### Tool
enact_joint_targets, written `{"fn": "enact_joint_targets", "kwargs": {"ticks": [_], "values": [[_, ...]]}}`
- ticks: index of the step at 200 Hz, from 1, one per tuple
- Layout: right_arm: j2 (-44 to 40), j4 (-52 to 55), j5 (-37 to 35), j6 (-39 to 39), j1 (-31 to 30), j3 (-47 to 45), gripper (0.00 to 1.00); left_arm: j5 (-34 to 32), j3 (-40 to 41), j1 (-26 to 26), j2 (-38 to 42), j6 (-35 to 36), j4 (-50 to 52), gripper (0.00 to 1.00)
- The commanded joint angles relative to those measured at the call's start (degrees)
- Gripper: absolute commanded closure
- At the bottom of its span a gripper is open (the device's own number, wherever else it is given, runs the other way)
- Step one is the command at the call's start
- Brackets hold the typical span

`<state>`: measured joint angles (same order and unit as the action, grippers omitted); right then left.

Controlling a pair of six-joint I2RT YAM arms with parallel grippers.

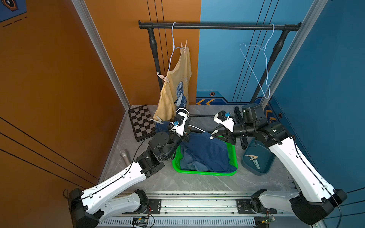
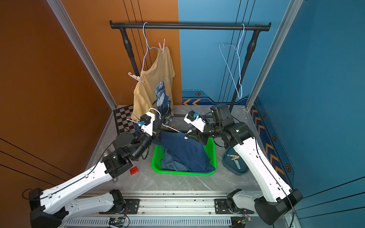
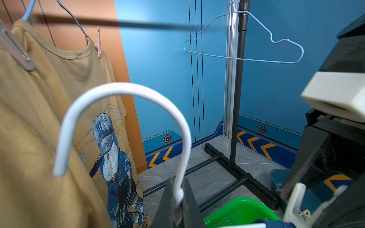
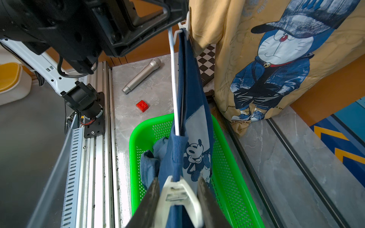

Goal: Remove the clothespins securing t-shirts to the hanger
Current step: Remove the clothespin from the hanger, then place the clothespin in the storage box.

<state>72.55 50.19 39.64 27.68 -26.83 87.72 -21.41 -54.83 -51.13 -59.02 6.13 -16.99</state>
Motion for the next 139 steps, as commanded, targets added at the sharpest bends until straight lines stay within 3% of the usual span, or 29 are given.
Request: {"fn": "enact_joint_targets", "kwargs": {"ticks": [1,43,88,106,139], "values": [[-0.01,1.66,-0.69,1.22,-0.34,1.9,0.74,0.28,0.58,-0.72,1.2,-0.42,-2.87,1.0],[-2.76,1.66,-2.7,1.02,1.24,2.15,0.74,-0.11,0.96,-0.82,1.02,-0.31,-2.88,1.0],[-10.32,2.16,-3.76,-0.77,9.72,-2.71,0.72,0.19,1.69,-0.85,1.1,-0.09,-2.83,1.0],[-14.85,2.19,-7.29,-0.64,14.0,-10.09,0.72,0.3,2.05,-0.85,1.13,-0.37,-2.88,1.0],[-21.38,3.12,-20.82,2.77,19.22,-21.23,0.7,2.65,1.18,-0.98,-0.7,-0.39,-2.92,1.0]]}}
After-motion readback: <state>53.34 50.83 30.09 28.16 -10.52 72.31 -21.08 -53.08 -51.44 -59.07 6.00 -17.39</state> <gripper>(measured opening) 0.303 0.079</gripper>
